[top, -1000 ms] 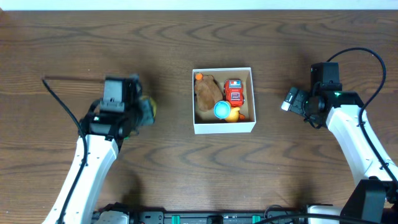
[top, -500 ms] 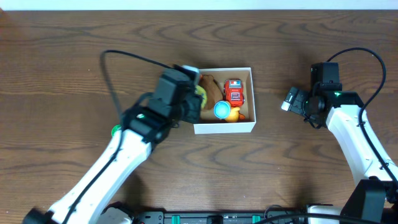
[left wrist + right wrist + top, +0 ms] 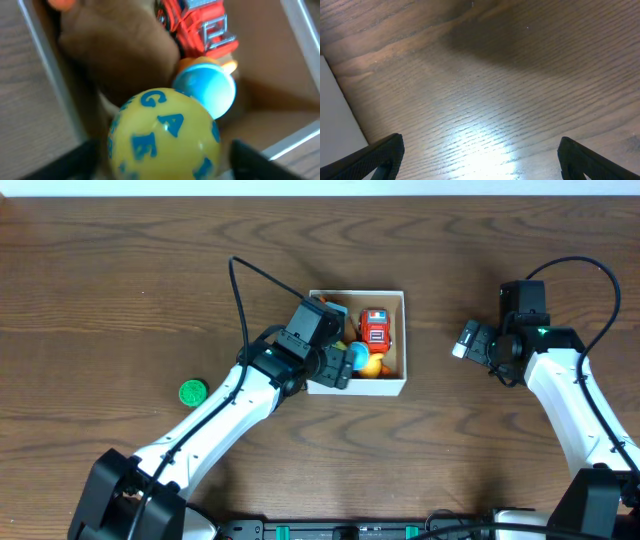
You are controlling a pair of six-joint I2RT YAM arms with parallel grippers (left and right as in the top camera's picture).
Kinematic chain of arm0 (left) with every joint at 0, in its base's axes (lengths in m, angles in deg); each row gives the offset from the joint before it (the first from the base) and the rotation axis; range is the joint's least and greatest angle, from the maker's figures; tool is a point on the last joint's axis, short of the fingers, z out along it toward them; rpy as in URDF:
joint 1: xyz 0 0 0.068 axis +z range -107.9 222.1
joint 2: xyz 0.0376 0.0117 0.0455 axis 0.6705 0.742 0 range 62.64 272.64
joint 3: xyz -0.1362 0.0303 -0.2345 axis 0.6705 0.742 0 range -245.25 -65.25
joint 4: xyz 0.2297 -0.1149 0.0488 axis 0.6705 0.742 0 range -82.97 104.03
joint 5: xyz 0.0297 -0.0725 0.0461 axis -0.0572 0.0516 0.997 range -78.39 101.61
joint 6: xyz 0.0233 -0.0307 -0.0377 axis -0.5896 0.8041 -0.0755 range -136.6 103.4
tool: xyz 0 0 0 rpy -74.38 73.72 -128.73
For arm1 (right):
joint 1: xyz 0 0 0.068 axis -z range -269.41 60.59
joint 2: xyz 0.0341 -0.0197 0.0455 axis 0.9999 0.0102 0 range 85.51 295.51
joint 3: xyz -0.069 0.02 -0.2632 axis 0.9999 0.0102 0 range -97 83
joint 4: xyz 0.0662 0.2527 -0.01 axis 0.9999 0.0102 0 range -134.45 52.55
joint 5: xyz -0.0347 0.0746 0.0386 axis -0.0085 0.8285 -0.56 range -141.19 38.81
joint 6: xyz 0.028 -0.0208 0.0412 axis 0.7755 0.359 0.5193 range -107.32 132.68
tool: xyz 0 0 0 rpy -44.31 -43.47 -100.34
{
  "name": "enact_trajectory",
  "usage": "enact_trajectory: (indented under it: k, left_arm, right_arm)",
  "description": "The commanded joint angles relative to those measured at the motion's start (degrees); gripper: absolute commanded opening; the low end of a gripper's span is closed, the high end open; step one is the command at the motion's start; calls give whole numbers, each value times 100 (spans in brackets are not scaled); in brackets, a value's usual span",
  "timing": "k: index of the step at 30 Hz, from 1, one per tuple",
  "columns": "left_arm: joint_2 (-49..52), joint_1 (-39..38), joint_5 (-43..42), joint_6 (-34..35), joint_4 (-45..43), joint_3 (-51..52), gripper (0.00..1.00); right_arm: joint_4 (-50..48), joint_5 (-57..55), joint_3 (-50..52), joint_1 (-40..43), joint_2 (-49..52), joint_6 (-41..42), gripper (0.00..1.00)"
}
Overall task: Pack container
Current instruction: 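Place the yellow ball into the box and release, then grasp the green spinning-top toy with the left gripper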
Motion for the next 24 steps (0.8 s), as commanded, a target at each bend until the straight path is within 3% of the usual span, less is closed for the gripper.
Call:
enact_trajectory:
  k: [1,8,13,17,22,24]
  left_arm:
    - [-192,22,74,-127,26,-68,98]
    - [-986,72,487,-125,111,-90,98]
    - [-1676,319,1189,-76,717,-90,98]
    - [-2142,1027,1991,588,1469,-90,98]
    - [-2212,2341,1998,1558,2177,-24,98]
    - [-2124,2822,1799,1635,2262,101,98]
  right_arm:
    - [0,0,-57,31,39,37,99]
    - [2,0,-57,31,39,37,99]
    - [0,-2,-57,31,39,35,99]
    - [0,-2,-57,31,39,33,99]
    - [0,-2,-59,31,39,33,99]
    - [2,0,-59,31,39,33,99]
